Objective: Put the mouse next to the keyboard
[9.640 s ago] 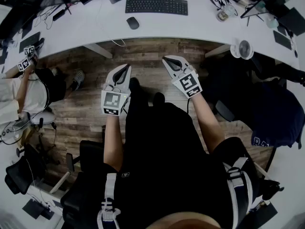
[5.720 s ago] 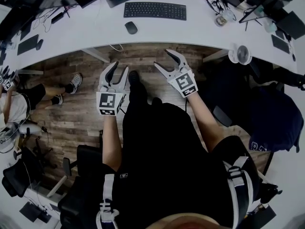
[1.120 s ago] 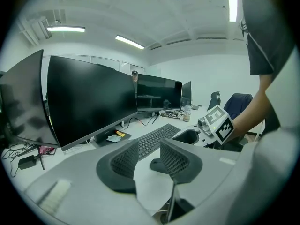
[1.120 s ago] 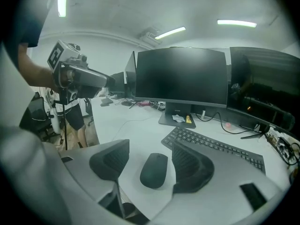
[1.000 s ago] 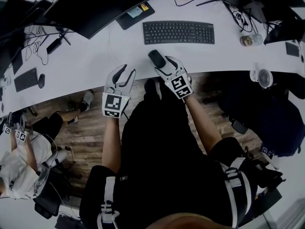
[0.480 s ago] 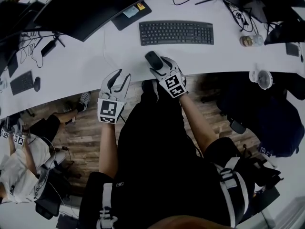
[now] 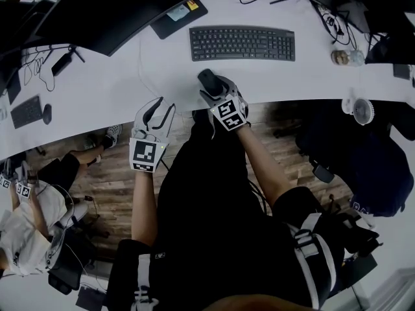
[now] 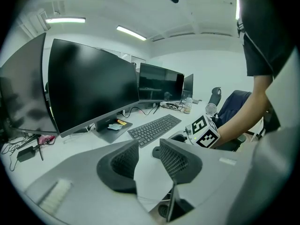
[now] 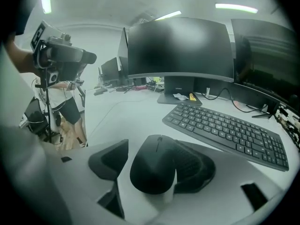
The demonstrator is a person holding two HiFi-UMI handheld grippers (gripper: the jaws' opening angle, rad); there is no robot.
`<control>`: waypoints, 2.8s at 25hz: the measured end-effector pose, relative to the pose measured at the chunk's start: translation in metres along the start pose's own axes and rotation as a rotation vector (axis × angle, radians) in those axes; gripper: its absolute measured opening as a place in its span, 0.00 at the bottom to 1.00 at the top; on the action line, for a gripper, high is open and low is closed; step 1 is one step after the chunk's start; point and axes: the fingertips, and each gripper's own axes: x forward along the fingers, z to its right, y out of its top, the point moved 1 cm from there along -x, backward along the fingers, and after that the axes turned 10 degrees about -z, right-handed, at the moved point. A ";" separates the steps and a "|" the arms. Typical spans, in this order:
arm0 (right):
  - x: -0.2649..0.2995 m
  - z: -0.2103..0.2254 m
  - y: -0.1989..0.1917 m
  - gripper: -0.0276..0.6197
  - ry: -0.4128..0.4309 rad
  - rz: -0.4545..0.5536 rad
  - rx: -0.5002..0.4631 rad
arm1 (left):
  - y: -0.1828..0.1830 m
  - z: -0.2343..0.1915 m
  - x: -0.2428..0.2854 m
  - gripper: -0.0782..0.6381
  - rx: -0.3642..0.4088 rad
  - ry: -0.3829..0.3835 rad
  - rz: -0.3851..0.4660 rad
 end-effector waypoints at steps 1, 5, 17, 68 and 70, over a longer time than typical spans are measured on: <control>0.002 0.001 0.000 0.50 -0.006 0.000 0.001 | -0.002 0.000 0.001 0.30 0.000 -0.002 -0.003; 0.009 0.005 -0.001 0.50 -0.033 -0.014 0.004 | -0.007 0.000 0.003 0.30 0.000 -0.007 -0.014; 0.019 0.008 -0.006 0.52 -0.083 -0.078 0.009 | -0.009 -0.001 -0.001 0.30 0.010 -0.024 -0.018; 0.013 0.010 -0.004 0.50 -0.055 -0.077 0.092 | 0.010 0.012 -0.006 0.28 0.011 -0.008 0.037; 0.009 0.010 -0.001 0.50 -0.061 -0.069 0.087 | 0.010 0.013 -0.007 0.28 0.009 -0.008 0.040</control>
